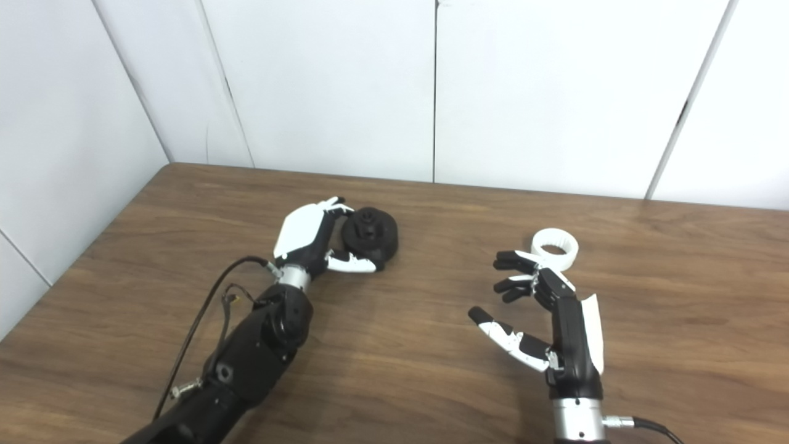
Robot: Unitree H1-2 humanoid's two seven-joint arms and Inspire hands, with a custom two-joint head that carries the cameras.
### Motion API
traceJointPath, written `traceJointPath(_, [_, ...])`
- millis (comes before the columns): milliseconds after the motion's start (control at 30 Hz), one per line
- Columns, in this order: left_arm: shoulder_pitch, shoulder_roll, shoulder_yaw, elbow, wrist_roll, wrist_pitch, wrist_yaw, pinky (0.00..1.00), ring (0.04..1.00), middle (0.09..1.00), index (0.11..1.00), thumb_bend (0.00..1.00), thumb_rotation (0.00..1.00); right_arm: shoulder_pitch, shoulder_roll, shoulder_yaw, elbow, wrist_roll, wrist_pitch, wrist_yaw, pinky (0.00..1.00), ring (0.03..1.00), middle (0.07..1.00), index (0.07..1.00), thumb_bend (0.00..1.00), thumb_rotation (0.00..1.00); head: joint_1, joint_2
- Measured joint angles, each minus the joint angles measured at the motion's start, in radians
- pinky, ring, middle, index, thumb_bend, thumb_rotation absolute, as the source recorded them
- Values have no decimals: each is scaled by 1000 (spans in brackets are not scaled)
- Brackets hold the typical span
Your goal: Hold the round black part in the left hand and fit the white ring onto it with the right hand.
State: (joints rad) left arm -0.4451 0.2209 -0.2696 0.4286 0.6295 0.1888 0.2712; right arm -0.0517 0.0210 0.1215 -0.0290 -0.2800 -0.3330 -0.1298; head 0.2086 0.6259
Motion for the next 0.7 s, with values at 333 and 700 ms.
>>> traceJointPath(333, [88,-6,-21,-135,12,5,-38,889,939,928,633,868,354,0,1,0,0,-1,0,0,453,544,664,677,668,59,-17,5])
traceJointPath(700, [166,-14,-32,-231,23,0,-57,908,950,929,629,866,320,1,3,0,-2,0,7,0,458,543,664,676,672,34,-41,12])
